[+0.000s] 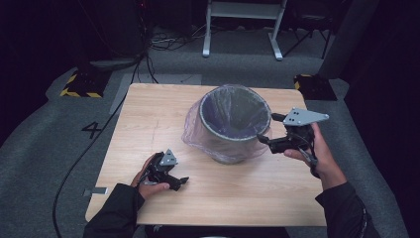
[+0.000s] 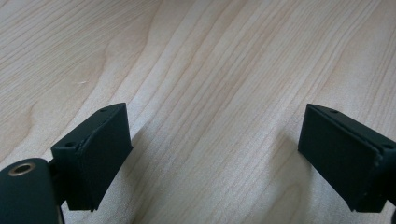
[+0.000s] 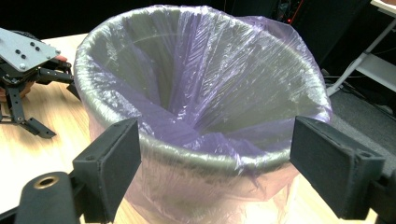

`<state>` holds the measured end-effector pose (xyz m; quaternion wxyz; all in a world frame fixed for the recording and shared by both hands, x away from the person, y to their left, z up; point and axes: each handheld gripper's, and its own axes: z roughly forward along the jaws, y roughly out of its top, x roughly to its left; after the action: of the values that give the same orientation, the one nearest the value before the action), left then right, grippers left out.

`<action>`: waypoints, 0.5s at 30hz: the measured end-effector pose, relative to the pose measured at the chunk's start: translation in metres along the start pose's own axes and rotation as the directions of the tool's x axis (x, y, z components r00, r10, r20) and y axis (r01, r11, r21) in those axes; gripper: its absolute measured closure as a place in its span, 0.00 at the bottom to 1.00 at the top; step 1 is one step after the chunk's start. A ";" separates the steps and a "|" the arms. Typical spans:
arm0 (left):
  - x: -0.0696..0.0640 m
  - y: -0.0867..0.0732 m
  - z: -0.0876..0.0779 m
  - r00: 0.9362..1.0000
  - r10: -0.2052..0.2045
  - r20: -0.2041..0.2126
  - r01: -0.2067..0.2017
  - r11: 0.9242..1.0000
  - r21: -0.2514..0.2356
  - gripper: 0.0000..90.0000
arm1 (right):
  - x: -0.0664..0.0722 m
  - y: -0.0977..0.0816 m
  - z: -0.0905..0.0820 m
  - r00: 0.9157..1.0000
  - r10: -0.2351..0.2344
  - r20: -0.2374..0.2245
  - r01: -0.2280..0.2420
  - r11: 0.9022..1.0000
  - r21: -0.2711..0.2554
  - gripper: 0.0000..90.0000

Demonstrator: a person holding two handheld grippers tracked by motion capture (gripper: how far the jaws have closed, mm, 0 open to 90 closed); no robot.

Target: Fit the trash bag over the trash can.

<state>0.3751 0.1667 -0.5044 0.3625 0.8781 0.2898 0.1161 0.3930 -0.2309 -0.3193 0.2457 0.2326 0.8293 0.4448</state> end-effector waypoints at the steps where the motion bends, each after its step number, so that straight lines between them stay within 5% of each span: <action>1: 0.000 0.000 0.000 1.000 0.000 0.000 0.000 1.000 0.000 0.10 | 0.000 -0.001 0.000 1.000 0.001 -0.001 -0.001 1.000 -0.002 0.18; 15: 0.000 0.000 0.000 1.000 -0.001 0.000 0.001 1.000 -0.001 0.10 | 0.007 -0.018 -0.006 1.000 -0.007 0.000 0.007 1.000 0.023 0.18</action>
<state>0.3751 0.1667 -0.5045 0.3628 0.8779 0.2901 0.1162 0.3810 -0.2399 -0.3329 0.2447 0.2325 0.8353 0.4341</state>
